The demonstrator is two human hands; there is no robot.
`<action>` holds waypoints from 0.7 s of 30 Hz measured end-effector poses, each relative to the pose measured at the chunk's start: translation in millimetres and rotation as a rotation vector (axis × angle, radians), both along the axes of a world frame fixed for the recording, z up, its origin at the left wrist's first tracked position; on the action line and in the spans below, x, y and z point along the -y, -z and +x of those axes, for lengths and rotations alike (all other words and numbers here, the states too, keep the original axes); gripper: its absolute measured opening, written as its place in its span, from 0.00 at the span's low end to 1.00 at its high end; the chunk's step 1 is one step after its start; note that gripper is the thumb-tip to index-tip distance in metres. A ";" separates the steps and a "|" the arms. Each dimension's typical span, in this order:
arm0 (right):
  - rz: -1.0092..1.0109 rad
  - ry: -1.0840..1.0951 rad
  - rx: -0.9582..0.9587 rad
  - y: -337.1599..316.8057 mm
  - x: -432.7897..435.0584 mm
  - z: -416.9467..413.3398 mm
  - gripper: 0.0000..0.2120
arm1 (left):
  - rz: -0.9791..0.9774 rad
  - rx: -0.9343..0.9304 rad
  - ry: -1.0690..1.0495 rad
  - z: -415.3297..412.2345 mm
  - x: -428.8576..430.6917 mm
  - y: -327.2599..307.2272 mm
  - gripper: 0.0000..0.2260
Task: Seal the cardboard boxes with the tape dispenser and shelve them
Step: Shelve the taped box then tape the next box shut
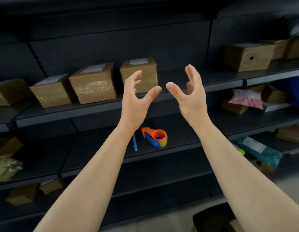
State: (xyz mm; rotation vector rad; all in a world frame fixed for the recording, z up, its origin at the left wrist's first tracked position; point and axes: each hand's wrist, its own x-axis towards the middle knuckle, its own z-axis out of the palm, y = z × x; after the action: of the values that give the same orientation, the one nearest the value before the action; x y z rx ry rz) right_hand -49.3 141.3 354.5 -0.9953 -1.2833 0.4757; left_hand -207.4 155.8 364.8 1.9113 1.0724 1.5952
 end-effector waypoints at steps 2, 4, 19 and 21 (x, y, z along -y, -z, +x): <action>-0.021 0.030 -0.017 7.1 26.7 14.9 0.42 | -0.022 0.006 0.044 15.6 20.2 4.9 0.31; -0.048 0.074 -0.036 17.0 53.4 32.8 0.42 | -0.056 -0.007 0.093 35.7 39.7 12.8 0.31; -0.291 0.613 -0.119 109.8 224.0 163.9 0.42 | -0.301 -0.106 0.602 197.0 139.1 103.6 0.29; -0.336 0.681 -0.133 125.0 240.2 172.4 0.40 | -0.339 -0.135 0.677 214.5 142.9 119.9 0.28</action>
State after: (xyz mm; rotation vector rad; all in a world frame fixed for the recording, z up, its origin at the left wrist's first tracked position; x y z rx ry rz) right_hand 123.0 -98.9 229.6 -1.5719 -0.6868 0.2189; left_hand 7.1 12.9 244.9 1.8782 0.5865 0.8631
